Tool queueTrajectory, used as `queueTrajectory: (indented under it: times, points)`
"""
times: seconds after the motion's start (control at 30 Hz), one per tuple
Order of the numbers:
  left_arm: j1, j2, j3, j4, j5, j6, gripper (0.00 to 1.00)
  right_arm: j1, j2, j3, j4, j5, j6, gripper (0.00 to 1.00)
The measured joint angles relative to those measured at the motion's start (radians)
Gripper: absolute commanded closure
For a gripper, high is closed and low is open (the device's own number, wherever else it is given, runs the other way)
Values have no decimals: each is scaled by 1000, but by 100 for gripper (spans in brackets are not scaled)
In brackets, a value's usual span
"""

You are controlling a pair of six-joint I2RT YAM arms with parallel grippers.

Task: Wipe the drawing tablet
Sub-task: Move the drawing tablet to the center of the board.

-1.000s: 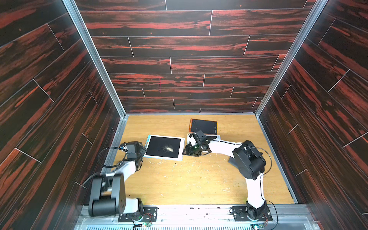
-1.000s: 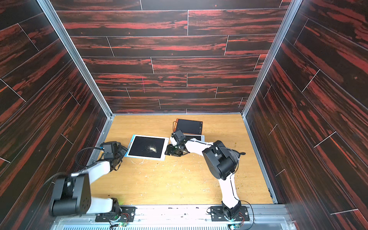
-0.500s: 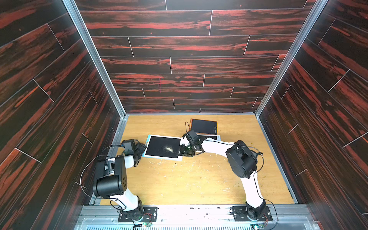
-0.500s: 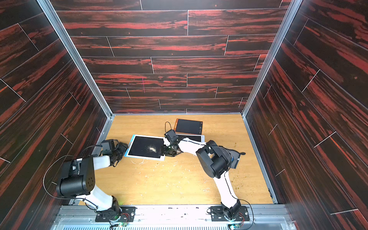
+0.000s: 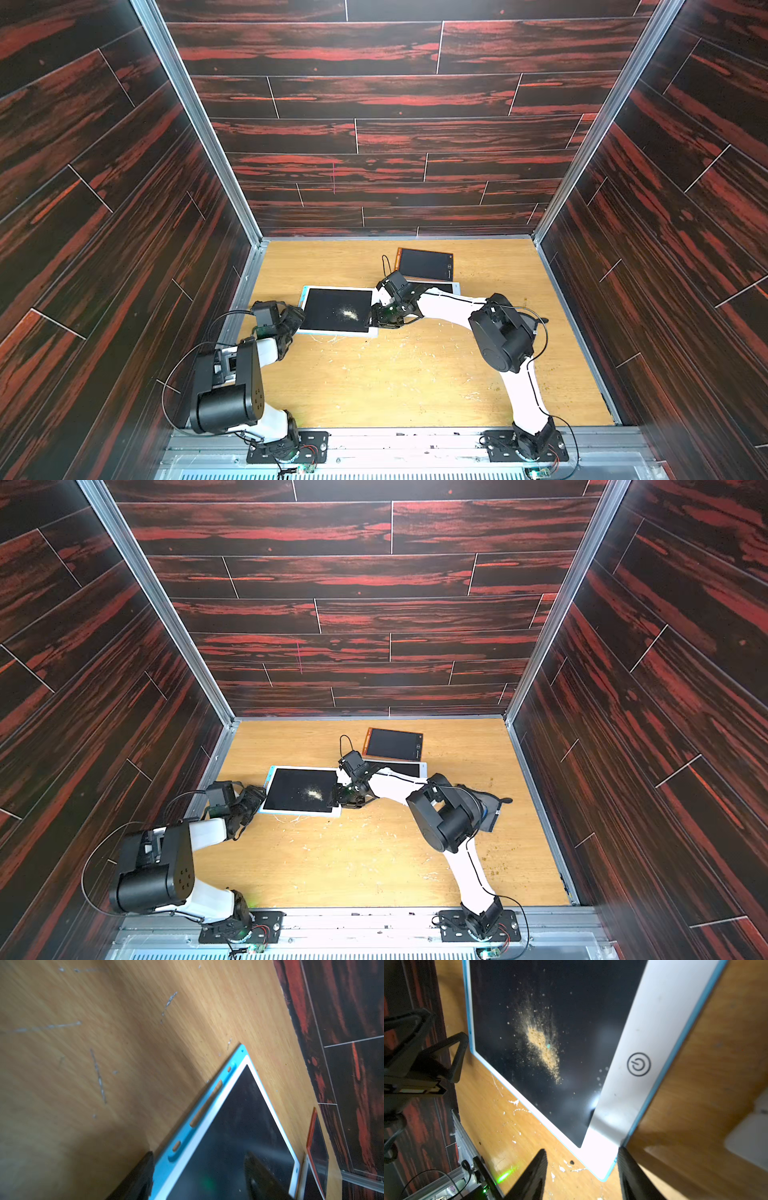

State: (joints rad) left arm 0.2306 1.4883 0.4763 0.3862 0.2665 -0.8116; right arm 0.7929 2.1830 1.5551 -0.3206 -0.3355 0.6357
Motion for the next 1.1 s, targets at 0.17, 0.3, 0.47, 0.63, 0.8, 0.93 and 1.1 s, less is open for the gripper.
queueTrajectory:
  times: [0.17,0.3,0.47,0.63,0.8,0.93,1.1]
  points:
    - [-16,-79,-61,-39,63,0,31,66,2,-16,27,-40,0,44]
    - [-16,-155,-96,-97,90,5,31,103,-21,-67,73,-59,8,44]
    - [-16,-259,-105,-186,89,31,31,111,-60,-126,88,-53,26,44]
    - [-16,-333,-37,-330,34,71,30,110,-92,-149,72,-13,29,44]
    - [-16,-320,90,-367,-60,79,30,102,-131,-148,46,30,29,44]
    - [-16,-153,246,-367,-69,95,31,80,-126,-106,13,52,17,44]
    - [-16,95,419,-337,-41,124,34,60,-83,5,-58,148,-10,44]
